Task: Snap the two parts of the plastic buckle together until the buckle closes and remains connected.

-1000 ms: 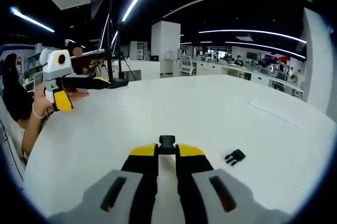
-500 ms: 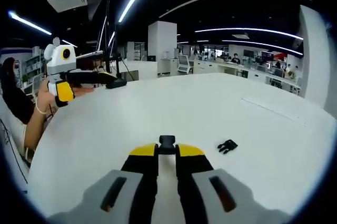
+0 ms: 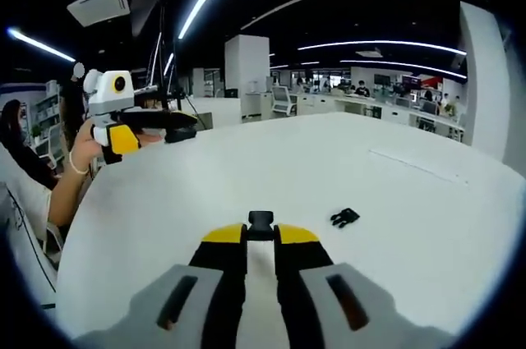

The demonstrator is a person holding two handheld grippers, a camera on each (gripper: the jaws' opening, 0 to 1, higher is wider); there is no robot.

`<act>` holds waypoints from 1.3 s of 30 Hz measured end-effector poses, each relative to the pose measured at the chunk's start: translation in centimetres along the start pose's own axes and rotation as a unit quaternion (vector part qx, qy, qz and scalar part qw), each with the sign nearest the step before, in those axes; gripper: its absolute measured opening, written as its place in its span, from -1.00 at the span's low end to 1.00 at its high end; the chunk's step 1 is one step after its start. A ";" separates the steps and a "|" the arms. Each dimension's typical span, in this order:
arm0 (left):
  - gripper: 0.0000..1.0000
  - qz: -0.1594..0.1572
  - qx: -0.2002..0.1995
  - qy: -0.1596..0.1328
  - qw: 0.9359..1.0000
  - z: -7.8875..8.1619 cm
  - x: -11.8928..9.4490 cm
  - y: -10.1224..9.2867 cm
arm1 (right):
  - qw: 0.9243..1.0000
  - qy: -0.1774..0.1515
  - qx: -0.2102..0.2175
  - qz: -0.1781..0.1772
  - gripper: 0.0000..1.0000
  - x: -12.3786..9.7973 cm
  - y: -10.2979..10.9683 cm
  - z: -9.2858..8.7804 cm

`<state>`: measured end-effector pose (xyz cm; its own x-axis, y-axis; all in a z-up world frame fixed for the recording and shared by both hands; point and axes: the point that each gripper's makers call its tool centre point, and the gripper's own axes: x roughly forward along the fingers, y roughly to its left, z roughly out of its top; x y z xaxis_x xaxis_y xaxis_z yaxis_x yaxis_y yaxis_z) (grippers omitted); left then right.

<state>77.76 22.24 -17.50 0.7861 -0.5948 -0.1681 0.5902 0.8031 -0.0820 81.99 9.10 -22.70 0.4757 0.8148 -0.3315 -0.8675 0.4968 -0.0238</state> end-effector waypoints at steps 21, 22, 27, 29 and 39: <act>0.46 -0.027 0.001 0.017 0.999 0.1 3.0 -0.9 | 1.000 0.000 0.004 -0.017 -0.75 -2.5 -0.3 -0.5; 0.46 -0.028 0.001 0.018 0.999 0.1 3.2 -1.0 | 1.000 -0.001 0.004 -0.018 -0.75 -2.6 -0.2 -0.5; 0.46 -0.034 -0.001 0.021 0.999 0.1 4.0 -1.3 | 1.000 -0.003 0.007 -0.020 -0.75 -2.9 -0.2 -0.7; 0.46 -0.036 -0.002 0.021 0.999 0.1 4.4 -1.4 | 1.000 -0.003 0.010 -0.020 -0.75 -3.0 -0.2 -0.8; 0.41 -0.026 -0.002 0.040 0.999 -1.3 6.6 -1.3 | 0.999 0.000 0.016 -0.033 -0.75 -3.6 -1.0 -1.7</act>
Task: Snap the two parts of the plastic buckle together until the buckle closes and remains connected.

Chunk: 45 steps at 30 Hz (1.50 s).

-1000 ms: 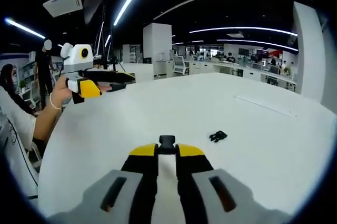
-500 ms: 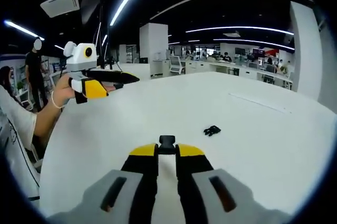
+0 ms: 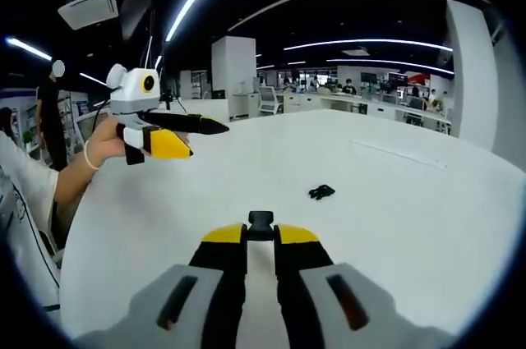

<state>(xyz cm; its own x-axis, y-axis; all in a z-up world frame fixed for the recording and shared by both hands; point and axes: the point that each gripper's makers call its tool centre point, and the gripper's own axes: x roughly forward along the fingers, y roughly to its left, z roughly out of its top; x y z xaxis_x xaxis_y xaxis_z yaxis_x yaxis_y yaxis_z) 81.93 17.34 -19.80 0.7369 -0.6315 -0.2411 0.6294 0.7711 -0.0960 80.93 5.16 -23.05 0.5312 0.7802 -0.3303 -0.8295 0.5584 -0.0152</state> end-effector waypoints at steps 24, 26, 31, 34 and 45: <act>0.37 0.008 0.010 0.000 1.000 0.1 3.0 0.0 | 1.000 -0.003 0.007 -0.006 -0.75 -0.9 -0.2 -0.6; 0.37 0.010 0.015 0.003 1.000 0.1 3.1 0.0 | 1.000 -0.004 0.007 -0.007 -0.75 -1.0 -0.4 -0.7; 0.36 0.005 0.016 0.002 1.000 0.2 3.6 -0.1 | 1.000 -0.005 0.010 -0.008 -0.75 -1.2 -0.5 -0.8; 0.36 0.005 0.021 0.008 1.000 0.0 4.0 0.0 | 1.000 -0.005 0.010 -0.008 -0.75 -1.4 -0.5 -0.8; 0.35 -0.001 0.030 0.018 0.999 -0.4 5.2 0.0 | 1.000 -0.006 0.011 -0.007 -0.75 -1.8 -0.3 -1.1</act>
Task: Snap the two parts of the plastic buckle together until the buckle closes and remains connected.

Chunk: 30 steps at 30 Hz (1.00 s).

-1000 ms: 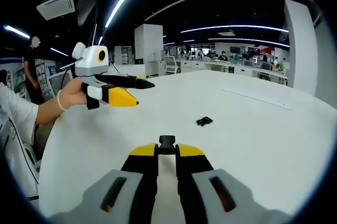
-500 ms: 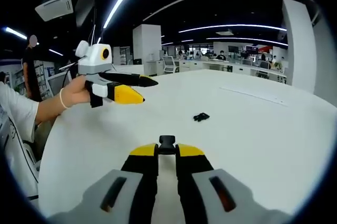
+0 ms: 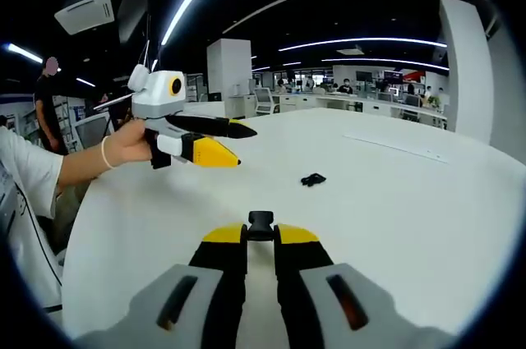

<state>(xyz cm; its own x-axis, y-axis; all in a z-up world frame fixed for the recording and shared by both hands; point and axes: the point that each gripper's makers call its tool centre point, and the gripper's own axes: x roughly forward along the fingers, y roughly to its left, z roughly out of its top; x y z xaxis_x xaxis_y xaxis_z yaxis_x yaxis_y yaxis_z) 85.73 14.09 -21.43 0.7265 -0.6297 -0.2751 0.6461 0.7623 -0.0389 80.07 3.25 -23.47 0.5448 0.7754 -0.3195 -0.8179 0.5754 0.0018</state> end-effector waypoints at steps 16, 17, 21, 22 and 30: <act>0.25 -0.008 0.006 0.014 1.000 -0.2 1.9 -0.2 | 1.000 -0.002 0.002 -0.004 -0.75 -0.2 -0.3 -0.1; 0.25 -0.008 0.005 0.014 1.000 -0.2 2.0 -0.1 | 1.000 -0.002 0.003 -0.004 -0.75 -0.2 -0.3 -0.2; 0.23 -0.007 0.004 0.017 1.000 -0.4 2.4 0.1 | 1.000 -0.002 0.004 -0.003 -0.75 -0.1 -0.4 -0.2; 0.23 -0.007 0.005 0.017 1.000 -0.4 2.4 0.1 | 1.000 -0.001 0.004 -0.003 -0.75 -0.1 -0.4 -0.2; 0.21 -0.009 0.005 0.020 1.000 -0.7 2.9 0.5 | 1.000 0.003 0.003 0.000 -0.75 -0.1 -0.2 -0.4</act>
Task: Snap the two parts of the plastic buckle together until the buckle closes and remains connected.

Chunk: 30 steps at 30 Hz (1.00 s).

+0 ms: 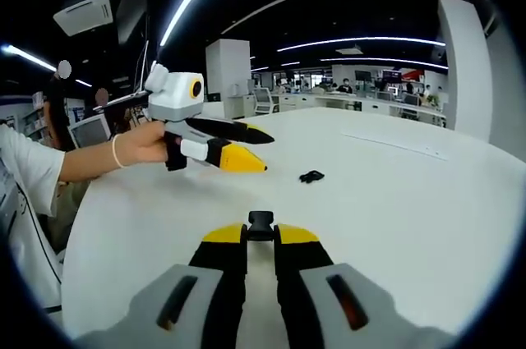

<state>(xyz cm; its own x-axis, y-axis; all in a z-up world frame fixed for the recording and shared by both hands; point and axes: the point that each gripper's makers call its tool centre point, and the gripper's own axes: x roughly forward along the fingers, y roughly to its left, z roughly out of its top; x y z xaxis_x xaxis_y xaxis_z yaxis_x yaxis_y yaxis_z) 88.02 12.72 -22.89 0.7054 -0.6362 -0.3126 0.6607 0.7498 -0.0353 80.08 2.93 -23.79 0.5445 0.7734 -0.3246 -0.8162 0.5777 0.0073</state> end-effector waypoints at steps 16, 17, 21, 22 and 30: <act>0.16 -0.008 0.009 0.013 1.000 -0.5 0.9 0.5 | 1.000 0.001 0.000 0.005 -0.75 -0.1 0.4 0.0; 0.16 -0.008 0.008 0.014 1.000 -0.5 1.0 0.6 | 1.000 -0.001 0.002 0.006 -0.75 -0.1 0.5 0.0; 0.15 -0.011 0.012 0.019 1.000 -0.8 1.2 0.4 | 1.000 -0.005 0.003 0.012 -0.75 -0.2 1.0 0.2; 0.15 -0.012 0.013 0.021 1.000 -0.9 1.3 0.4 | 1.000 -0.006 0.004 0.013 -0.75 -0.2 1.2 0.2; 0.15 -0.018 0.008 0.022 1.000 -0.7 2.1 0.4 | 1.000 -0.008 0.000 0.026 -0.75 -0.6 2.6 0.3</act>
<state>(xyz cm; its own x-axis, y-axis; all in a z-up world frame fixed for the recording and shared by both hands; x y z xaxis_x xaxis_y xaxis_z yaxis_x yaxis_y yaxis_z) 89.59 11.86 -24.19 0.6692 -0.6543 -0.3524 0.6899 0.7232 -0.0327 77.68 4.08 -23.29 0.5051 0.8058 -0.3090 -0.8429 0.5376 0.0240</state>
